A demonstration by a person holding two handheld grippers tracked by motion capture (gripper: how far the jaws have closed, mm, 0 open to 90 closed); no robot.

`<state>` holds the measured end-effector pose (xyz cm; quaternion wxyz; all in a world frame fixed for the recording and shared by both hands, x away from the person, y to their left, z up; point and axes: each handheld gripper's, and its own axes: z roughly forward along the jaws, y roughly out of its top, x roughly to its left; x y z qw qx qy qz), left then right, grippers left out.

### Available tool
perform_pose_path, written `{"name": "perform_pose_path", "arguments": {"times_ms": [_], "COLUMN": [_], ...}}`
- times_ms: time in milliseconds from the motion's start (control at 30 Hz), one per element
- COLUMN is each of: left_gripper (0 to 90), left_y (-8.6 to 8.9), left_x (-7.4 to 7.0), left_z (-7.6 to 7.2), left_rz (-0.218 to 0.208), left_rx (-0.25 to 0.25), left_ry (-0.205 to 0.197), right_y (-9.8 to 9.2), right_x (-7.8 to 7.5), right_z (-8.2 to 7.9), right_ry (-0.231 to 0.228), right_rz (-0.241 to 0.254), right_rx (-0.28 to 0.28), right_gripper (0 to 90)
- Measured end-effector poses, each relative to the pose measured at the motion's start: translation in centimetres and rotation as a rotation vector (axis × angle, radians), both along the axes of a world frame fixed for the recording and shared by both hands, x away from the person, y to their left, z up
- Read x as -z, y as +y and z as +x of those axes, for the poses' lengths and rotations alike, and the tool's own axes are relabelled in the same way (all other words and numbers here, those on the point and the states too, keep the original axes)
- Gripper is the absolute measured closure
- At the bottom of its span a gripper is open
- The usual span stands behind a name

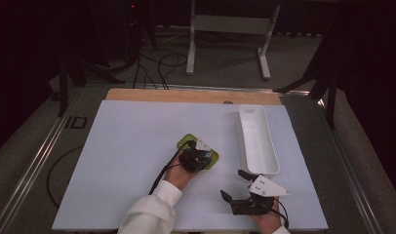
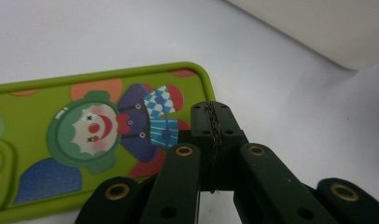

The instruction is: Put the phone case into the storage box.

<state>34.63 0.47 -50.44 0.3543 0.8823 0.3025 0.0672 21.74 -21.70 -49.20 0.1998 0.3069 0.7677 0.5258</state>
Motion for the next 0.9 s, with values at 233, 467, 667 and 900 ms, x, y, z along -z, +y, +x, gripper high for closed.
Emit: {"name": "perform_pose_path", "arguments": {"times_ms": [233,467,667,900], "left_gripper": [89.5,89.7,89.8,89.8], "left_y": [-0.32,-0.23,0.0,0.4], "left_x": [0.27,0.24,0.15,0.01], "left_z": [-0.1,-0.11,-0.24,-0.43], "left_rz": [-0.002,-0.001,0.007,0.026], "left_rx": [-0.005,-0.008,-0.01,-0.015], "left_ry": [0.011,0.019,0.026,0.022], "right_y": [0.01,-0.03,-0.06,-0.16], "right_x": [0.03,0.04,0.04,0.02], "right_z": [0.01,0.04,0.04,0.07], "right_ry": [0.001,0.0,0.0,-0.004], "right_rz": [0.0,0.001,0.002,0.003], "right_rx": [-0.001,0.0,0.001,0.008], "right_gripper": [9.7,9.7,9.7,9.7]}}
